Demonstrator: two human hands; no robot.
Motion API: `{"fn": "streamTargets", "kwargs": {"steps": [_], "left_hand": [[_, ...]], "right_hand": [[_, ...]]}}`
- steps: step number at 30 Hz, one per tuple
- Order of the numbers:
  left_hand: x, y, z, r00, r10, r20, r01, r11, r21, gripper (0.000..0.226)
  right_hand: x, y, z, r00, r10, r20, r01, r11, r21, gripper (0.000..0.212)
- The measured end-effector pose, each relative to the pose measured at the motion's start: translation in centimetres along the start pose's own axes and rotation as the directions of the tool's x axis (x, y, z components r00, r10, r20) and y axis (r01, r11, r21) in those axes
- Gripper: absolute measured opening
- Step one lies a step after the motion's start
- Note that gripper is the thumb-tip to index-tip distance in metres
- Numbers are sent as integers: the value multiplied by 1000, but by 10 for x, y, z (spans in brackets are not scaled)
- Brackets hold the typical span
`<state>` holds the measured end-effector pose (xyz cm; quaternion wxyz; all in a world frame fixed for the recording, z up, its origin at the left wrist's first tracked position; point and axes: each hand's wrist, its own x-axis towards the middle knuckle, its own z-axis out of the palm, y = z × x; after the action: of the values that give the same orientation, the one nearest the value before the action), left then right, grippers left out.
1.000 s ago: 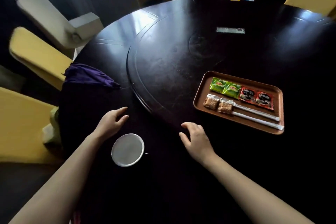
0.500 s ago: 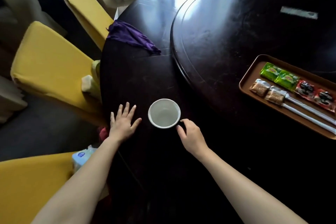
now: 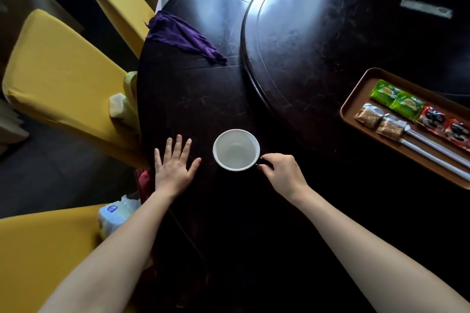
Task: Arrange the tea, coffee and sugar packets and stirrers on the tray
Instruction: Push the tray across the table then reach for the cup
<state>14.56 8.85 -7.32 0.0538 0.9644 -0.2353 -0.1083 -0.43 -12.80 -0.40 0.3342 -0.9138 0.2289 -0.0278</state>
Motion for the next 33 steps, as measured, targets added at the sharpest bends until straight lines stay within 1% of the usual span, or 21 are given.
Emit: {"fn": "streamTargets", "kwargs": {"steps": [5,7,12,15,17,20,24,26,29,33], "left_hand": [[-1,3,-1,1000,4,-2,-4,1000,-14,65],[0,1,-1,1000,5,-4,-5,1000,-7,67],[-1,2,-1,1000,8,-3,-8,1000,-1,79],[-1,4,-3,1000,9,-4,-9,1000,-21,82],[1,6,-7,1000,-6,-7,6,998,-62,80],[9,26,-14,999,-43,5,43,992,-120,68],[33,80,-14,998,48,30,-43,988,-151,66],[43,106,-10,994,89,57,-81,987,-137,66],[50,133,-1,987,131,95,-123,989,-82,67],[51,138,10,989,127,80,-130,991,28,76]], "right_hand": [[8,18,-27,997,-58,-46,58,998,0,28],[17,20,-43,992,-67,-104,68,998,-1,30],[53,28,-85,957,-72,-280,73,997,-6,27],[79,39,-113,938,-70,-339,59,997,-42,27],[96,48,-127,941,-34,-338,24,999,-34,26],[115,60,-141,937,45,-346,-39,999,24,22],[133,78,-148,920,141,-365,-121,990,76,22],[139,88,-149,913,188,-361,-163,982,100,23],[143,99,-150,906,221,-361,-182,973,138,19],[145,107,-151,915,229,-333,-184,969,162,16]]}}
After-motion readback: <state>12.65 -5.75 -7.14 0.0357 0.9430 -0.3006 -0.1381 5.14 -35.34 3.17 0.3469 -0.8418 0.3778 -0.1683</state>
